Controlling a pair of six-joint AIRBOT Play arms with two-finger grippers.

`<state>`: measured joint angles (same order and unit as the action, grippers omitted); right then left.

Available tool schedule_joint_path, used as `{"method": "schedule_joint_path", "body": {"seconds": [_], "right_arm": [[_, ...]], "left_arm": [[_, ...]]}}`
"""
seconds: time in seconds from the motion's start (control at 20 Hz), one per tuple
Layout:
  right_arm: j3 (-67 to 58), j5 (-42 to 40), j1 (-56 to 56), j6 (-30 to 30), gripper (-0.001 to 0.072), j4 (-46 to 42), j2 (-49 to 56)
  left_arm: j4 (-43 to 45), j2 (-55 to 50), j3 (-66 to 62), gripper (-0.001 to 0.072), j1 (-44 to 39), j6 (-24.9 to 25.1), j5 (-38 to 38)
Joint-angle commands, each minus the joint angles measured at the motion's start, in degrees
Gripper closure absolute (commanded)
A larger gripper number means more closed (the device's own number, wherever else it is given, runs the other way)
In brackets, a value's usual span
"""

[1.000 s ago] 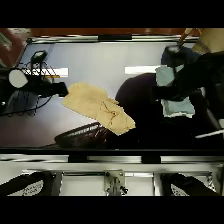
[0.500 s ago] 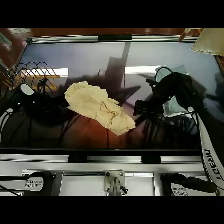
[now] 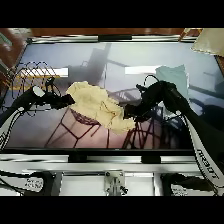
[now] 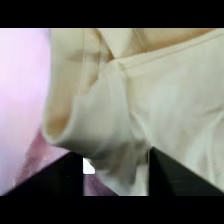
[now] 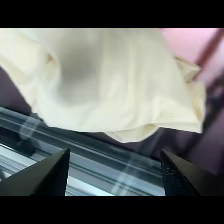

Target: Fold the shirts.

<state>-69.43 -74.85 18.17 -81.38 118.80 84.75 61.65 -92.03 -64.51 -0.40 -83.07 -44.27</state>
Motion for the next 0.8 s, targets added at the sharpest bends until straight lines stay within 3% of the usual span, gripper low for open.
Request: {"method": "schedule_joint_path", "body": {"seconds": [0.0, 0.1, 0.45, 0.5, 0.55, 0.6, 0.75], "right_arm": [[0.2, 3.7, 2.1, 0.3, 0.0035, 2.2, 0.2], [0.2, 5.1, 4.7, 0.1, 0.0035, 2.2, 0.8], [0.2, 14.8, 7.8, 3.5, 0.0039, 4.2, 8.5], [0.2, 14.0, 7.8, 3.8, 0.0196, 4.6, 9.2], [0.2, 13.0, 7.8, 3.7, 0.0514, 4.5, 9.4], [0.0, 12.2, 7.6, 2.3, 0.0626, 4.7, 8.7], [-4.5, 7.5, 7.5, -7.8, 0.0627, 1.2, 1.7]], "left_arm": [[-0.2, 0.7, -0.3, 0.0635, -0.3, 0.2, 0.3], [-0.2, 2.3, -0.8, 0.0669, -0.3, 1.8, 0.6], [0.0, 12.0, -0.8, 0.067, -0.3, 3.2, 0.7], [0.0, 13.4, -0.8, 0.0669, -0.3, 3.2, 0.7], [0.0, 15.1, -0.8, 0.067, -0.3, 4.2, 0.5], [0.0, 17.0, -0.9, 0.067, -0.4, 7.0, -0.4], [0.9, 26.9, -1.6, 0.0671, -1.3, 9.2, -1.6]]}}
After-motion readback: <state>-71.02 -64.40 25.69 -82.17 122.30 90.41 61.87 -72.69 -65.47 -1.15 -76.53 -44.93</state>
